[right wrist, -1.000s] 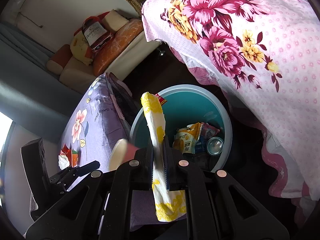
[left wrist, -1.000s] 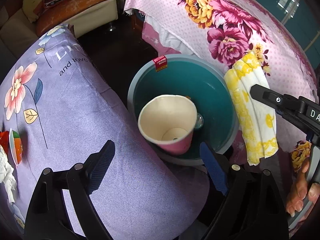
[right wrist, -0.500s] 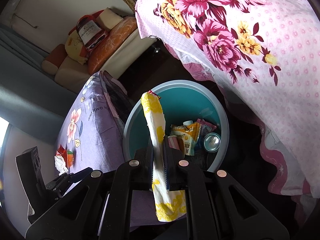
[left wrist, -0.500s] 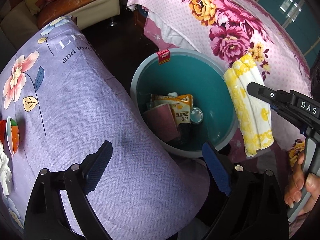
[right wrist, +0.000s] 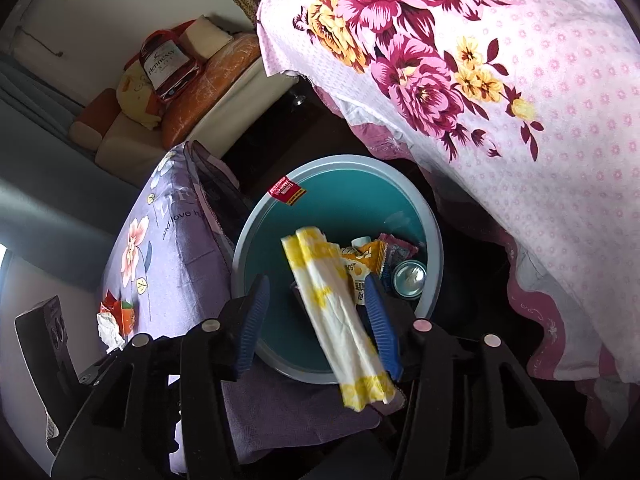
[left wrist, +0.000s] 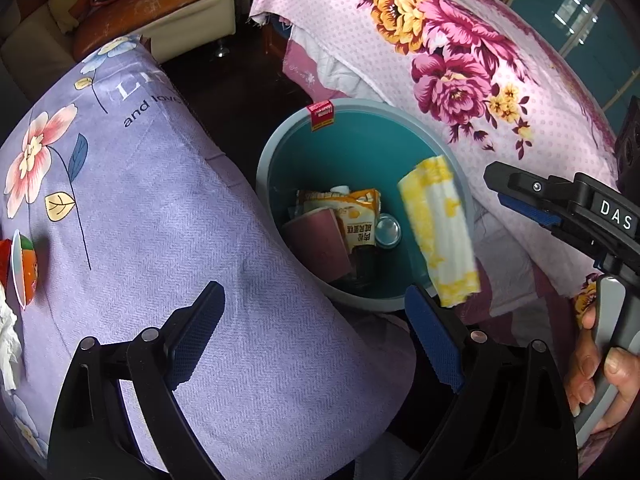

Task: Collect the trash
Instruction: 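Open the right tool to drop the tissue pack into the bin, then move both tools back over the white tissue and white plastic cup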

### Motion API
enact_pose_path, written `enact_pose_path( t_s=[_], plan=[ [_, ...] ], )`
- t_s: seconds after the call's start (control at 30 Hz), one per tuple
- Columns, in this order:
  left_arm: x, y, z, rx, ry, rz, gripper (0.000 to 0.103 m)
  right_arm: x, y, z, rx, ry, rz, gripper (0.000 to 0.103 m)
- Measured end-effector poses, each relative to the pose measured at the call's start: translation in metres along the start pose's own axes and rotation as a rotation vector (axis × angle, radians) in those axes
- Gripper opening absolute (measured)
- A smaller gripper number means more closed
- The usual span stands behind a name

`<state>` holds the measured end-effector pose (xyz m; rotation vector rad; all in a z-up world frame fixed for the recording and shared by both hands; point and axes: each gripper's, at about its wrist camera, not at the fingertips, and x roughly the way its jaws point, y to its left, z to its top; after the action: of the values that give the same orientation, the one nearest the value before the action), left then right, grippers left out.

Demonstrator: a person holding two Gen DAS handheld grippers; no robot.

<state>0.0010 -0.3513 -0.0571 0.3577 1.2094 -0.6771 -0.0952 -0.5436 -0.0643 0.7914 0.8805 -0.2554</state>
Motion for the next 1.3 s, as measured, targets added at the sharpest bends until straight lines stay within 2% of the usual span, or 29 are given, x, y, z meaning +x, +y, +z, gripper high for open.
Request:
enact_pose_path(
  t_s=[0.23, 0.33, 0.4, 0.87, 1.13, 1.3],
  plan=[
    [-0.006, 0.012, -0.006, -0.015, -0.012, -0.003, 0.092, 0.006, 0.016, -0.004, -0.013, 0.025, -0.002, 0.067],
    [-0.009, 0.020, -0.007, -0.033, -0.016, -0.014, 0.092, 0.009, 0.026, -0.007, -0.029, 0.038, -0.006, 0.069],
    [-0.011, 0.024, -0.010, -0.045, -0.018, -0.028, 0.092, 0.010, 0.032, -0.008, -0.035, 0.051, -0.008, 0.074],
    [-0.027, 0.070, -0.036, -0.136, -0.039, -0.061, 0.093, 0.027, 0.096, -0.027, -0.145, 0.101, -0.034, 0.074],
    [-0.053, 0.133, -0.063, -0.251, -0.082, -0.067, 0.093, 0.049, 0.156, -0.047, -0.264, 0.162, -0.029, 0.074],
    [-0.076, 0.180, -0.084, -0.298, -0.129, -0.013, 0.093, 0.063, 0.197, -0.060, -0.345, 0.194, -0.030, 0.074]
  ],
)
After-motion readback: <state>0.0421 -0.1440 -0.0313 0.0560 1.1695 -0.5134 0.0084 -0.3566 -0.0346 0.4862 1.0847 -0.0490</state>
